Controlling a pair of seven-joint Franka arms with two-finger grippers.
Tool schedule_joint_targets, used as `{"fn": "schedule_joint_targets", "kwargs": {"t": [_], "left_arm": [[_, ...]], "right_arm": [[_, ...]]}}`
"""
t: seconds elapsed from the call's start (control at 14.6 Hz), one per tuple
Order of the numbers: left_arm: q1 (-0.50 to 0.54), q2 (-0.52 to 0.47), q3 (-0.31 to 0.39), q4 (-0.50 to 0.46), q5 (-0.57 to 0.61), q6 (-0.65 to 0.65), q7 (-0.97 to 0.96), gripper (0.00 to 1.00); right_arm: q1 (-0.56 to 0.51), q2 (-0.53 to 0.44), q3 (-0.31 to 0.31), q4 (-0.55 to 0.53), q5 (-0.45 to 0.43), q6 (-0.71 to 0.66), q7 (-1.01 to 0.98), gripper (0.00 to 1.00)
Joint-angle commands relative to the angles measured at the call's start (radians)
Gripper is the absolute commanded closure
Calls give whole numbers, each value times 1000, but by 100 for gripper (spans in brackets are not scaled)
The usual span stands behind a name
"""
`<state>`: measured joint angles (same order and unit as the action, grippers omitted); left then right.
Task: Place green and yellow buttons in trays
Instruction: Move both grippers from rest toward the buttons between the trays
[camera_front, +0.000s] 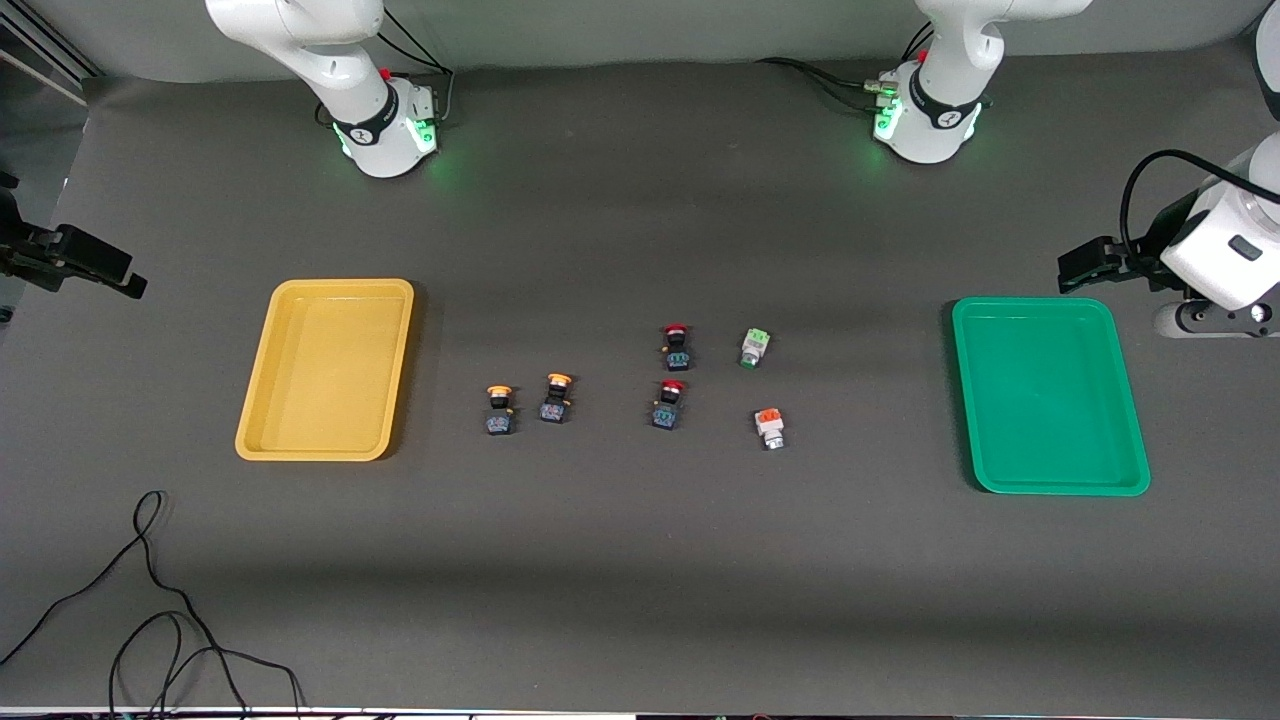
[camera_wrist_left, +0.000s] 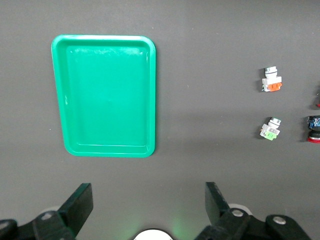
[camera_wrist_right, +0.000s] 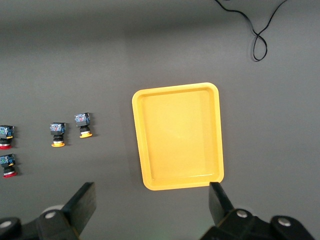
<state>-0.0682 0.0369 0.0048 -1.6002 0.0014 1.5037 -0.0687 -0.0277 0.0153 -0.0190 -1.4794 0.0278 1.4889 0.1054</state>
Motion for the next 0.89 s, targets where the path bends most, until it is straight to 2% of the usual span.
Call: {"fn": "schedule_joint_targets", "kwargs": {"t": [0.0, 0.34, 0.62, 0.82], "left_arm": [[4, -20, -3, -7, -3, -11, 15, 0], [4, -51, -3, -33, -3, -2, 17, 0], [1, -58, -3, -46, -3, 4, 15, 0], [-18, -57, -6, -114, -6, 84, -2, 0]], "right_arm": [[-11, -8, 13, -1, -14, 5, 2, 0], [-11, -5, 17, -13, -13, 5, -15, 0], [-5, 14, 17, -76, -14, 10, -16, 0], [12, 81, 17, -23, -8, 7, -6, 0]]}}
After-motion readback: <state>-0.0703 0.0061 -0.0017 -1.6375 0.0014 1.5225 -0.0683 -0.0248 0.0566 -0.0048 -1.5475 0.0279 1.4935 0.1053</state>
